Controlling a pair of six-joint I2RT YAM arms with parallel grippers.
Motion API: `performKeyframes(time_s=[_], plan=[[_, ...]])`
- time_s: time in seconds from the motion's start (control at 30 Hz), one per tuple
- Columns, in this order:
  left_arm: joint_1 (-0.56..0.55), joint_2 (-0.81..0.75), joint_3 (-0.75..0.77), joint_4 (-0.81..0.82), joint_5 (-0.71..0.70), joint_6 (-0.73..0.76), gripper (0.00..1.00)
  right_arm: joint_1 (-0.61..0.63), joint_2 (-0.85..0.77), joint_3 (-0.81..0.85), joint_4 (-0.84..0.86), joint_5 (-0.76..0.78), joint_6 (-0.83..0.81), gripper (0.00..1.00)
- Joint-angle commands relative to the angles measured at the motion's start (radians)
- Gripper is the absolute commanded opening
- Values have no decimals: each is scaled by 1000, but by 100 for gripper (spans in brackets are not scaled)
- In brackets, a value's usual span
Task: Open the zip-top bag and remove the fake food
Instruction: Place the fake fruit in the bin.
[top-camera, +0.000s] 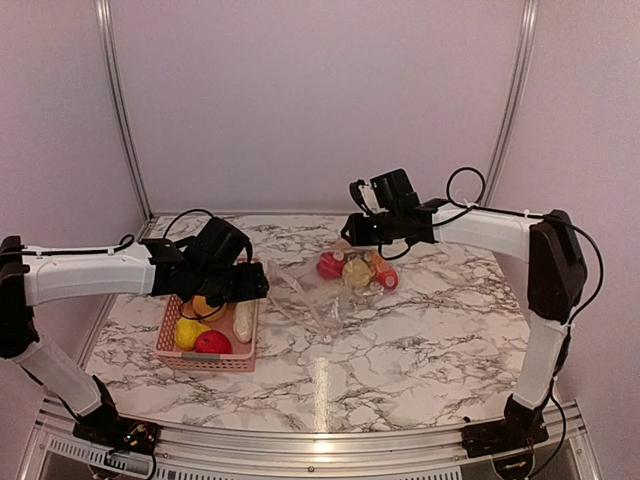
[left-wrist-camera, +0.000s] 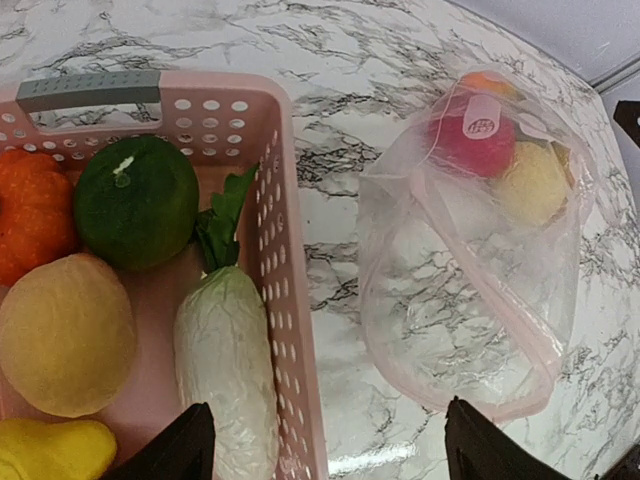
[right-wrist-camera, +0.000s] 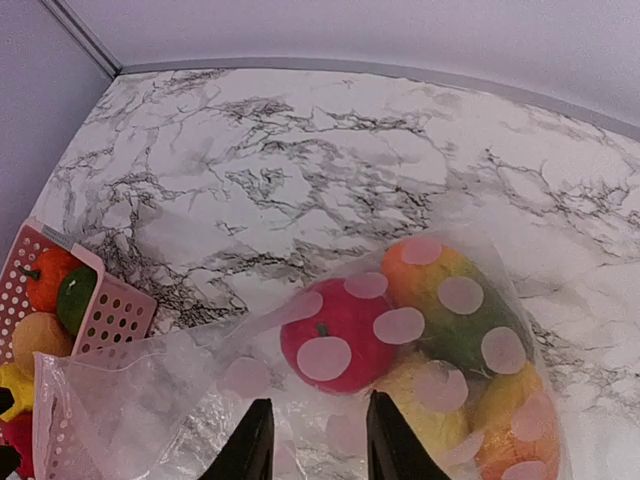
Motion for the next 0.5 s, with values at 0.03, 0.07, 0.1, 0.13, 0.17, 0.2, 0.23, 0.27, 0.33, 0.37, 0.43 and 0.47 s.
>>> performKeyframes(time_s=[0.03, 0.07, 0.1, 0.13, 0.17, 0.2, 0.23, 0.27, 0.33, 0.37, 0.43, 0.47], plan=[[-33, 99, 64, 120, 74, 5, 80, -14, 113, 133, -66, 13, -36, 29], [-38, 120, 80, 127, 80, 6, 80, -14, 132, 154, -68, 13, -37, 29], [-43, 141, 93, 133, 85, 7, 80, -17, 152, 173, -72, 11, -38, 28], [-45, 161, 106, 139, 91, 7, 79, -19, 172, 195, -78, 11, -39, 28], [-49, 178, 114, 153, 99, 9, 79, -21, 192, 217, -84, 11, -39, 27], [-54, 199, 126, 161, 107, 9, 78, -23, 219, 238, -92, 12, -40, 26], [-58, 215, 136, 168, 112, 9, 78, -25, 232, 261, -100, 16, -43, 26], [-62, 230, 149, 172, 112, 11, 77, -26, 257, 282, -107, 18, -44, 25], [-66, 261, 176, 173, 114, 13, 76, -31, 288, 321, -111, 22, -47, 24], [-68, 275, 185, 176, 114, 15, 75, -34, 302, 334, -112, 23, -46, 24], [-67, 302, 209, 184, 119, 13, 73, -40, 331, 359, -112, 24, -45, 23], [-68, 312, 220, 184, 120, 12, 72, -43, 344, 371, -115, 20, -43, 23]])
